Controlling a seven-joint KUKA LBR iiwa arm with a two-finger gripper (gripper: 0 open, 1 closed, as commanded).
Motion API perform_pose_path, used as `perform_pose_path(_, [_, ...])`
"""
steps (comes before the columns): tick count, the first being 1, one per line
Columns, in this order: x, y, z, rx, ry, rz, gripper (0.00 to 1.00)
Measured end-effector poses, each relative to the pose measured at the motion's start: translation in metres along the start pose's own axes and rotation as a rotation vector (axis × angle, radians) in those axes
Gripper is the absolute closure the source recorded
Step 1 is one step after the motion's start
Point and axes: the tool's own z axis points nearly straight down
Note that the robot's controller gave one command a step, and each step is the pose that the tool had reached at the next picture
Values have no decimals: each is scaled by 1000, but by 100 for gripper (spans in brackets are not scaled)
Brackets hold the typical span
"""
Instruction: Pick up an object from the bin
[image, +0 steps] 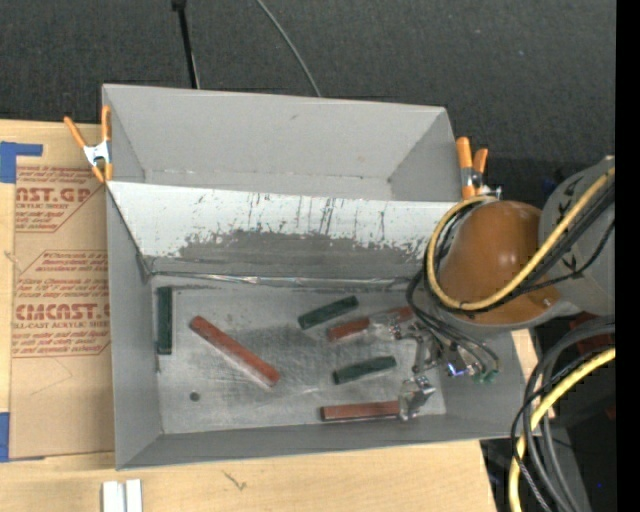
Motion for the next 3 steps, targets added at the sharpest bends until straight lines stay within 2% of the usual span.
perform_pose_path(1, [-5,10,49,9,-20,-127,0])
perform_pose_path(2, [-1,8,61,7,-5,-75,100])
perform_pose_path(3, [-1,8,59,6,-6,-64,100])
